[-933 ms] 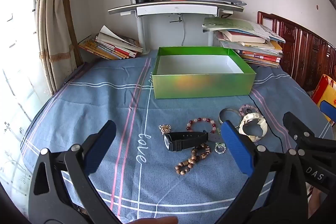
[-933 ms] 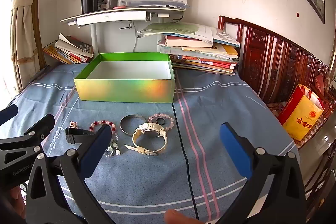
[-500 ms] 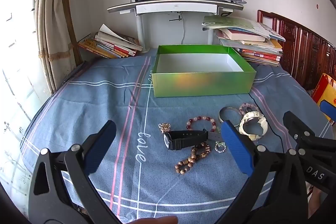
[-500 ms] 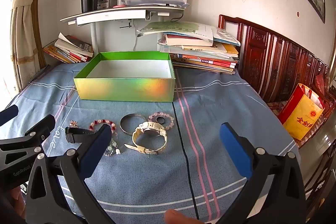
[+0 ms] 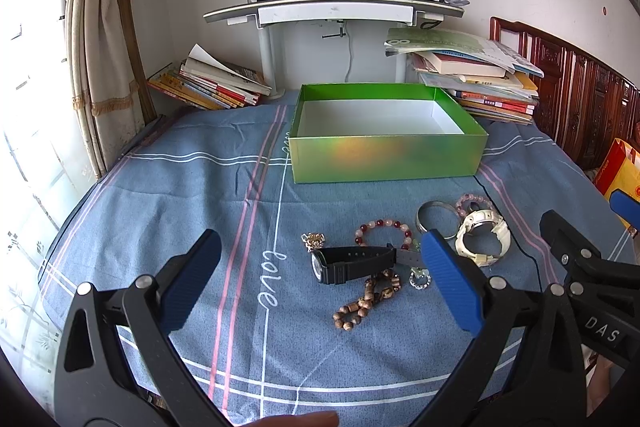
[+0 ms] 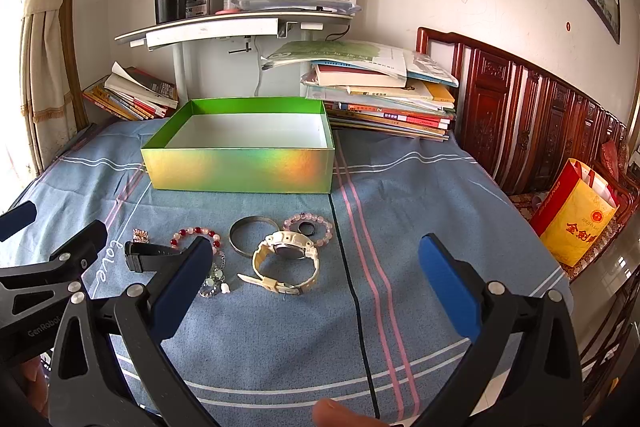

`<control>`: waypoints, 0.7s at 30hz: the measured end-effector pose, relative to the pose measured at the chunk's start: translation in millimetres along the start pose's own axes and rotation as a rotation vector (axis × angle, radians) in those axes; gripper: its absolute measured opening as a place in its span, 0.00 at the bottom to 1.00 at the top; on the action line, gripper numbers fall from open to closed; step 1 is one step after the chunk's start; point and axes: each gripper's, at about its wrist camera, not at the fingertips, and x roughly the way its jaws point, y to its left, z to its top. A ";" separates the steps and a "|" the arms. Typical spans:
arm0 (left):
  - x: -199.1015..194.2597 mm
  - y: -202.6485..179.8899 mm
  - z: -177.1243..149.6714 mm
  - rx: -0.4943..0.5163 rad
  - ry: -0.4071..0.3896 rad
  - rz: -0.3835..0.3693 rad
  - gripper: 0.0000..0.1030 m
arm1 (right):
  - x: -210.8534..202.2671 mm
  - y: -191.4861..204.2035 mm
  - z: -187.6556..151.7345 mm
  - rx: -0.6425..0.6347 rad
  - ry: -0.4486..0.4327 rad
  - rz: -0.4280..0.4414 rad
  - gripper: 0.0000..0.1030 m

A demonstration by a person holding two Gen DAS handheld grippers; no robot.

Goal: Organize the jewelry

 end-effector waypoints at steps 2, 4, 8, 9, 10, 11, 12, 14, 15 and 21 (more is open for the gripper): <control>-1.4 0.7 -0.5 0.000 -0.001 0.000 0.96 | 0.3 -0.1 -0.1 0.000 0.000 0.001 0.98; -0.6 0.3 0.0 0.000 0.001 0.000 0.96 | 0.2 -0.2 -0.1 0.000 0.001 0.000 0.98; -0.5 0.2 0.1 0.000 0.001 -0.001 0.96 | 0.1 0.0 0.1 0.000 0.001 0.000 0.98; -0.4 0.1 0.2 0.000 0.002 -0.001 0.96 | 0.3 -0.2 0.1 0.000 0.001 0.000 0.98; -0.5 0.2 0.0 0.000 0.002 0.000 0.96 | 0.4 -0.1 0.1 0.000 0.002 0.000 0.98; -0.4 0.0 0.3 0.000 0.002 0.000 0.96 | 0.4 -0.1 0.1 0.000 0.002 0.000 0.98; -0.3 0.0 0.4 0.001 0.002 0.000 0.96 | 0.3 -0.2 0.2 0.001 0.002 0.001 0.98; -0.4 0.1 0.0 0.001 0.002 0.000 0.96 | 0.3 0.0 0.2 0.000 0.002 0.001 0.98; -0.1 0.1 0.6 0.001 0.003 0.000 0.96 | 0.5 -0.1 0.2 0.001 0.003 0.001 0.98; 0.0 -0.1 0.8 0.001 0.004 0.000 0.96 | 0.4 -0.1 0.3 0.000 0.003 0.000 0.98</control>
